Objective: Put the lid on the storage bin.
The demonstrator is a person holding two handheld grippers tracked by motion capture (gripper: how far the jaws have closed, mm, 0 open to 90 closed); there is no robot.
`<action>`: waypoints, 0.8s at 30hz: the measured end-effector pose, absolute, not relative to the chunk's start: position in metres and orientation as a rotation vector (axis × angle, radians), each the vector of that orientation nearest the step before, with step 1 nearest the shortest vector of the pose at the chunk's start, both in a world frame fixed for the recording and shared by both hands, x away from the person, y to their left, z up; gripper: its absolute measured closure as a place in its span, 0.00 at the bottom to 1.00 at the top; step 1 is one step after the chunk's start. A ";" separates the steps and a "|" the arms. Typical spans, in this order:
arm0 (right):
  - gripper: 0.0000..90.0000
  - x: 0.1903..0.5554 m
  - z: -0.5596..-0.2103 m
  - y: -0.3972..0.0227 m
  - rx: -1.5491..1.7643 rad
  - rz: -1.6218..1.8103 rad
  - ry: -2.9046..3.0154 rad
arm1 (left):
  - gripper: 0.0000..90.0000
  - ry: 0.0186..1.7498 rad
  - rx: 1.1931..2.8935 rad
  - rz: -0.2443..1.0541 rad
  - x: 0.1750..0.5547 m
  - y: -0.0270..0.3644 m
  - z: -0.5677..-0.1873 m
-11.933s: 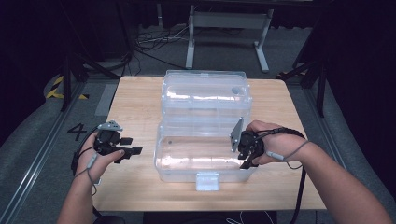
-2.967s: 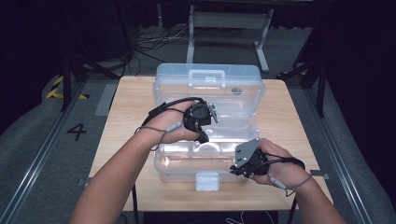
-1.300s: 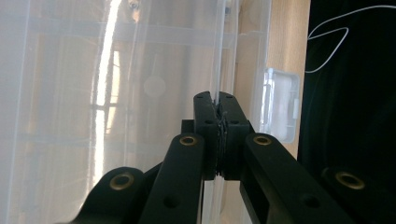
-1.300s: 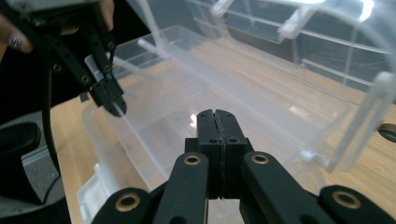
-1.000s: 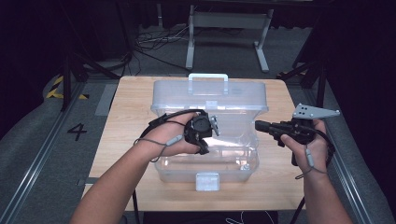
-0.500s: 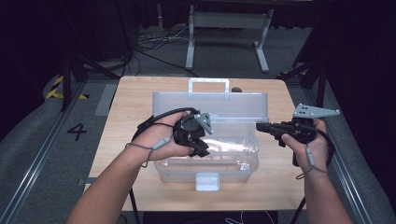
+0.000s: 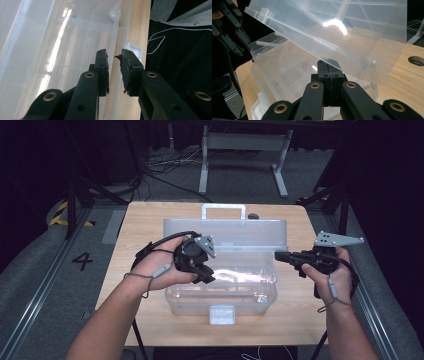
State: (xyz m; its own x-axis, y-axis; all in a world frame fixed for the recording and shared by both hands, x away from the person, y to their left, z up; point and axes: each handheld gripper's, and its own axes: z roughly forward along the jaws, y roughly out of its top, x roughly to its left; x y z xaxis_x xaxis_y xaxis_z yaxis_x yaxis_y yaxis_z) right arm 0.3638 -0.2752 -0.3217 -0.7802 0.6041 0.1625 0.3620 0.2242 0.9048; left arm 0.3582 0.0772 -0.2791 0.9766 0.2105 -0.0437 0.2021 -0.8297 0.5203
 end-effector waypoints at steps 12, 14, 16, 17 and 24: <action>1.00 0.364 -0.321 -0.275 0.917 1.579 2.273 | 0.85 0.371 2.565 0.046 0.352 0.107 -0.282; 1.00 0.364 -0.321 -0.275 0.918 1.580 2.273 | 0.85 0.382 2.560 0.052 0.351 0.112 -0.282; 1.00 0.364 -0.321 -0.275 0.919 1.581 2.272 | 0.84 0.405 2.553 0.062 0.351 0.117 -0.282; 1.00 0.364 -0.321 -0.275 0.918 1.580 2.273 | 0.84 0.410 2.551 0.063 0.351 0.119 -0.282; 1.00 0.363 -0.321 -0.275 0.918 1.578 2.275 | 0.85 0.452 2.534 0.073 0.350 0.133 -0.282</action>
State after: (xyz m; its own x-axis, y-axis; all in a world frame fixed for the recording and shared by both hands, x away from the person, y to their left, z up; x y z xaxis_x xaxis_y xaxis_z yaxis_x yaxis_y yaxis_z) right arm 0.3635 -0.2754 -0.3213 -0.7790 0.6055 0.1626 0.3643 0.2261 0.9034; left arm 0.3501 0.1330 -0.2820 0.9417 0.3337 -0.0426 0.3031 -0.7868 0.5377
